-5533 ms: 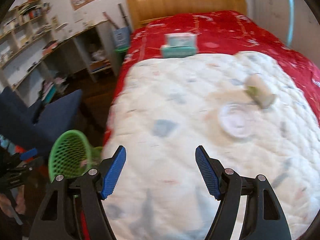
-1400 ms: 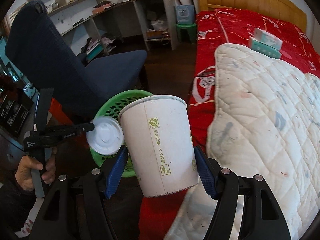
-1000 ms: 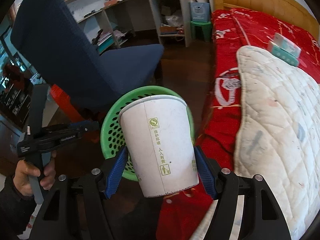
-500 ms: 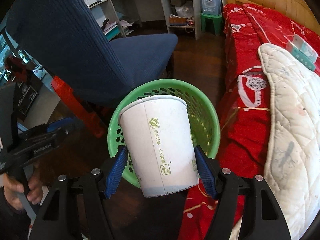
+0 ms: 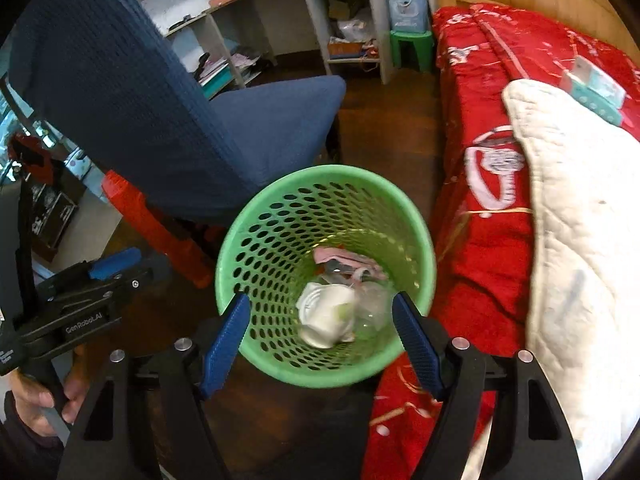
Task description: Collect trash
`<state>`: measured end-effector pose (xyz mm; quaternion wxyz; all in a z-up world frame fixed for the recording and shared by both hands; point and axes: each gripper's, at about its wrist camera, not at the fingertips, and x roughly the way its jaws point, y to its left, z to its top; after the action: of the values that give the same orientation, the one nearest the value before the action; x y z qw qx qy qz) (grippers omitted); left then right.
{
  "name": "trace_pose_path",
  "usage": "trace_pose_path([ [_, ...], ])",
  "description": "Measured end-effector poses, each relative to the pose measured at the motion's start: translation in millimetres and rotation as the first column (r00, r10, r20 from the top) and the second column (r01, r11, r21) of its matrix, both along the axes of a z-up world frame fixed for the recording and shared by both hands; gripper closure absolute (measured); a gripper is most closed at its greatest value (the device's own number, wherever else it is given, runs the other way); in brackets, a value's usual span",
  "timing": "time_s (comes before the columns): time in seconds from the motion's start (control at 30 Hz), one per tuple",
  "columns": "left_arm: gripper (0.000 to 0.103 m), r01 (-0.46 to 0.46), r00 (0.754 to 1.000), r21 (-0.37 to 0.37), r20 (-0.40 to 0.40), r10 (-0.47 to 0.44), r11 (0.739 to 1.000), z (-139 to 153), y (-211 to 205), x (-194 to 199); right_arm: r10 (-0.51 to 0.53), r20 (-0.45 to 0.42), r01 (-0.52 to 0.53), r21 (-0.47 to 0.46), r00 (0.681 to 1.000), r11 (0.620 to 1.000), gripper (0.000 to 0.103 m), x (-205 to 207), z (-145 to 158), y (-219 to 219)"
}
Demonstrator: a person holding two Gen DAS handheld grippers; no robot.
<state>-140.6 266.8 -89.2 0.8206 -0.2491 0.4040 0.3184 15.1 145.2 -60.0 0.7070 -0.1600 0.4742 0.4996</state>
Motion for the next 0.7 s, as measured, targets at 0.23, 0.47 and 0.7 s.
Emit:
trace_pose_path([
  [0.23, 0.026, 0.075, 0.997, 0.064, 0.018, -0.076, 0.995, 21.6, -29.4, 24.2, -0.104, 0.052, 0.104, 0.001, 0.993, 0.995, 0.026, 6.2, 20.3, -45.6],
  [0.47, 0.018, 0.15, 0.987, 0.099, 0.044, -0.155, 0.984, 41.1, -57.9, 51.7, -0.25, 0.103, 0.251, 0.003, 0.963, 0.968, 0.018, 14.2, 33.2, -93.7],
  [0.7, 0.012, 0.256, 0.962, 0.148, 0.06, -0.267, 0.955, 57.7, -101.1, 83.5, -0.399, 0.131, 0.4, 0.026, 0.907, 0.916, 0.015, 22.1, 47.4, -153.7],
])
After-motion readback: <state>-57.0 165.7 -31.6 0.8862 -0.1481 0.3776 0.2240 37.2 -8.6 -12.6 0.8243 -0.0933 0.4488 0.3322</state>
